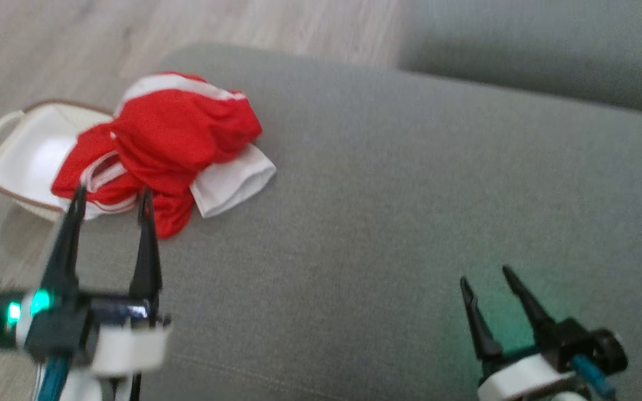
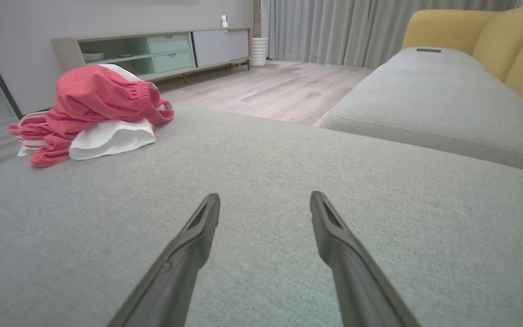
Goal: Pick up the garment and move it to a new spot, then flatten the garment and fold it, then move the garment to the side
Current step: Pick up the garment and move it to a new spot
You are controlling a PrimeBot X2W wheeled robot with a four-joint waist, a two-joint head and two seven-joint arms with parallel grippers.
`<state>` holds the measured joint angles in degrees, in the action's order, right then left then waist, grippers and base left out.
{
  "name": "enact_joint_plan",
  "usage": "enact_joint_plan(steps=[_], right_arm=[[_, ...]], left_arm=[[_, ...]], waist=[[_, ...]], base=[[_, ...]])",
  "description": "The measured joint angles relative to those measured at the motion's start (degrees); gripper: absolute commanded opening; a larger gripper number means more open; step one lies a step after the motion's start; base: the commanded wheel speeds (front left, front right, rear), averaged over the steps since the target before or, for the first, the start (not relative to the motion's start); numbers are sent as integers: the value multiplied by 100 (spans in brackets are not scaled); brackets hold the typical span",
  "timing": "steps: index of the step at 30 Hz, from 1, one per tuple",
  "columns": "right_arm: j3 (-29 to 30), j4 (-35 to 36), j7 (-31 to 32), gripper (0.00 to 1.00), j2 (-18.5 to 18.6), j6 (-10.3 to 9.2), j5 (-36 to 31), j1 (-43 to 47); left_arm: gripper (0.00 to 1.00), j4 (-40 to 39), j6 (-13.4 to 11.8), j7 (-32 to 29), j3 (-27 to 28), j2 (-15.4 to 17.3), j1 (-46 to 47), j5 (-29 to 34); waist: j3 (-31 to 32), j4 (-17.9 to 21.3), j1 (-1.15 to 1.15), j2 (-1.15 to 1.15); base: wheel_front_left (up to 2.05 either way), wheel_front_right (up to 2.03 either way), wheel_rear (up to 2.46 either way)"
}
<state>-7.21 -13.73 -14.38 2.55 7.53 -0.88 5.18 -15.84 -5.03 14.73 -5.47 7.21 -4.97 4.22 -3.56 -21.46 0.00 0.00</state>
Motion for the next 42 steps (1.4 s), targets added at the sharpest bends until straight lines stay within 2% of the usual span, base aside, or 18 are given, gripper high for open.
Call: enact_joint_plan(steps=[2,5,12,16,21,22,25,31,32,33,38,42], right_arm=[[53,48,0,100,80,0,-29,-153],[85,76,0,100,315,0,-29,-323],[174,252,0,100,748,0,-26,-460],[197,405,0,100,967,0,15,-672],[147,602,-1,100,1140,0,109,-847],[147,602,-1,100,1140,0,109,-847],[170,766,-27,100,1234,0,141,-881],[169,1015,-35,100,1300,1,158,-905],[169,1042,-36,100,1305,1,167,-906],[170,1062,-55,100,1306,1,171,-907],[238,1040,-58,100,1328,1,181,-906],[244,894,-57,100,1311,1,181,-907]], left_arm=[[100,293,25,0,-43,67,526,93],[100,916,212,-261,-32,186,1399,94],[100,2804,778,-1591,-42,247,4246,-174],[100,4279,992,-2504,-8,134,5345,-552],[100,5895,1117,-3448,30,269,6191,-692],[100,5895,1117,-3448,30,269,6191,-692],[100,6566,1143,-3734,-111,350,6508,-656],[100,7421,1058,-3724,-120,314,6679,-650],[35,7530,1055,-3659,-121,313,6679,-653],[0,7591,1005,-3515,-121,315,6678,-655],[0,7812,1034,-2804,-166,312,6719,-702],[0,7769,1194,-1923,-304,285,6758,-846]], waist=[[-270,3,0,0],[-657,2,0,0],[-1423,-7,1,0],[-1753,-8,1,0],[-2059,99,1,0],[-2059,99,1,0],[-2231,169,1,0],[-2503,256,0,0],[-2530,267,0,0],[-2551,274,0,0],[-2507,236,0,0],[-2294,204,0,0]], base=[[0,0,0],[0,0,0],[0,0,0],[0,0,0],[0,0,0],[0,0,0],[0,0,0],[0,0,0],[0,0,0],[0,0,0],[0,0,0],[0,0,0]])
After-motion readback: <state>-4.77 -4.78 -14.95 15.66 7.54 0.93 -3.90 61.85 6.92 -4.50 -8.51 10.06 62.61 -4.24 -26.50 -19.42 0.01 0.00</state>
